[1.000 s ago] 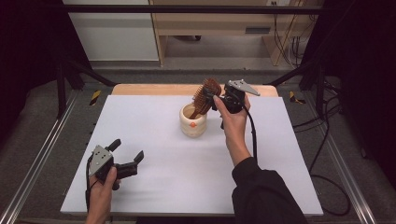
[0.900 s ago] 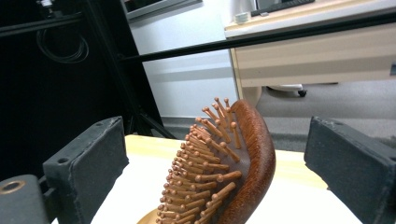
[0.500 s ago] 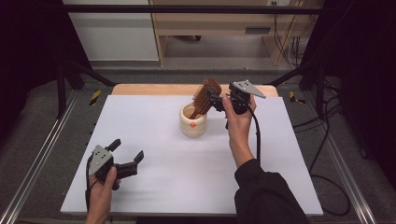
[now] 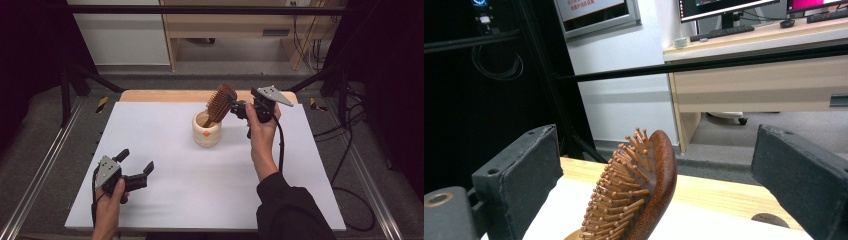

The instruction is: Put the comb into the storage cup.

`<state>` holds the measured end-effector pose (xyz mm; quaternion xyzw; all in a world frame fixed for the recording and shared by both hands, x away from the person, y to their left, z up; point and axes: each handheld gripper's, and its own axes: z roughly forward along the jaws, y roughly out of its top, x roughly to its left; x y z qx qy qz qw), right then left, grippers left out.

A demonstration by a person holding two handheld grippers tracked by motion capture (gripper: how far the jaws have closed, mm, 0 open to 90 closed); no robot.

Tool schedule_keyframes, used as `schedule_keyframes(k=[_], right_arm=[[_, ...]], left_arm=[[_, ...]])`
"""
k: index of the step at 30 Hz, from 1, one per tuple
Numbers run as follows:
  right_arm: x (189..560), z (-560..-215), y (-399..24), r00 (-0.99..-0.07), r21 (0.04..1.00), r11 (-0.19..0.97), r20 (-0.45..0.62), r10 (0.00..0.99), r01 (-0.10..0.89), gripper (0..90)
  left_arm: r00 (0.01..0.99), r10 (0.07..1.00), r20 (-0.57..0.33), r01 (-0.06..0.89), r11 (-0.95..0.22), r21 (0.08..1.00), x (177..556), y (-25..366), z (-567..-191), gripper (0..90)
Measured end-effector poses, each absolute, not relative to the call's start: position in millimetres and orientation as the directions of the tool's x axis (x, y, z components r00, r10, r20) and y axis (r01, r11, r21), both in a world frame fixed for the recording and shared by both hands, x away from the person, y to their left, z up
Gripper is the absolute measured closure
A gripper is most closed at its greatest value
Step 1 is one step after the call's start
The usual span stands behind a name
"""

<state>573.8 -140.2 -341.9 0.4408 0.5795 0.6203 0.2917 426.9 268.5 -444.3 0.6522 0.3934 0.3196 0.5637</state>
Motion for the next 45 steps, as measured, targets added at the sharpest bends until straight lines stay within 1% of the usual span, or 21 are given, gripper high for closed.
schedule_keyframes(k=[14, 20, 45], right_arm=[[565.3, -335.6, -156.9, -0.454, 0.982, -0.128, 0.179, 0.873, 0.14, 5.8], [561.1, -334.1, -159.5, -0.465, 0.986, -0.091, 0.145, 0.873, 0.138, 4.8], [540.8, -336.4, -183.8, -0.451, 0.99, -0.041, 0.097, 0.887, 0.133, 3.9]], left_arm=[[0.486, 0.874, -0.026, 0.154, -0.056, 0.987, 427.2, 268.4, -444.5, 1.4], [0.486, 0.874, -0.025, 0.153, -0.057, 0.987, 427.0, 268.4, -444.3, 1.3], [0.483, 0.875, -0.026, 0.153, -0.055, 0.987, 427.1, 268.9, -444.6, 1.3]])
